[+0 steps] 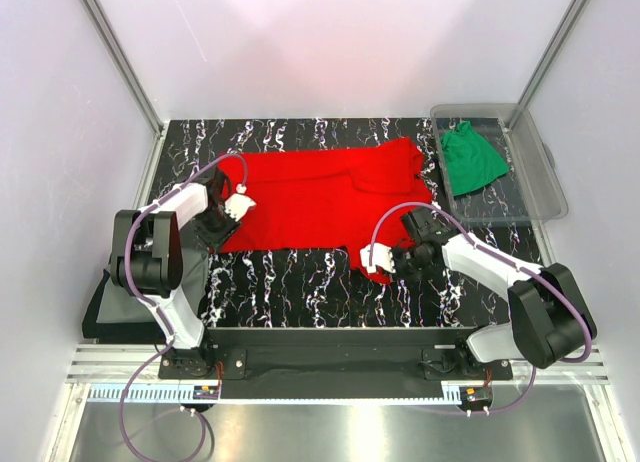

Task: Fold and stack the t-shirts
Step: Fold the tshirt

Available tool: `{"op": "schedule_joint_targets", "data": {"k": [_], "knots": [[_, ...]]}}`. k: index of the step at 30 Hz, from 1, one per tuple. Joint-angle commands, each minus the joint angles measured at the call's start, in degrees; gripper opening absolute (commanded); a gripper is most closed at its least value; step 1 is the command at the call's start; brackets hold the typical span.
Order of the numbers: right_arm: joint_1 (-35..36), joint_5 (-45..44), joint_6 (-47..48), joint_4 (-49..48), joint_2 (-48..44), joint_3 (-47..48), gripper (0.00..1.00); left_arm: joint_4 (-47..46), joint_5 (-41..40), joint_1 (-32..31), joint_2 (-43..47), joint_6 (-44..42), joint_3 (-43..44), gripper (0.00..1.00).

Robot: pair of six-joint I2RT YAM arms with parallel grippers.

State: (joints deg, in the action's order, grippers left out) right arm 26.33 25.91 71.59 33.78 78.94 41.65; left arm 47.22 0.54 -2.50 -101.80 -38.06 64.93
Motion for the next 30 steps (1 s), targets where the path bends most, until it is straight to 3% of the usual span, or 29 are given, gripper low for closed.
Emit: {"op": "schedule_joint_targets", "data": {"k": [1, 9, 13, 14, 15, 30], "knots": [[0.6, -0.5, -0.8, -1.1, 0.4, 1.8, 0.00, -0.2, 1.3, 0.3, 0.2, 0.1, -0.4, 0.39], [0.6, -0.7, -1.0, -1.2, 0.4, 1.8, 0.00, -2.3, 0.6, 0.3, -2.6, 0.0, -0.3, 0.39], [0.6, -0.9, -1.1, -1.2, 0.1, 1.7, 0.00, -2.6, 0.8, 0.3, -3.8, -0.3, -1.3, 0.15], [0.6, -1.2, -1.5, -1.2, 0.1, 1.7, 0.00, -2.6, 0.7, 0.3, -3.8, -0.3, -1.4, 0.03], [0.7, -1.5, -1.7, -1.2, -0.1, 1.8, 0.00, -2.6, 0.7, 0.3, -3.7, -0.1, -1.4, 0.00], [-4.4, -9.5, -14.3, -2.8, -4.9, 14.9, 0.00, 0.6, -2.4, 0.3, 0.6, -3.7, 6.2, 0.00]]}}
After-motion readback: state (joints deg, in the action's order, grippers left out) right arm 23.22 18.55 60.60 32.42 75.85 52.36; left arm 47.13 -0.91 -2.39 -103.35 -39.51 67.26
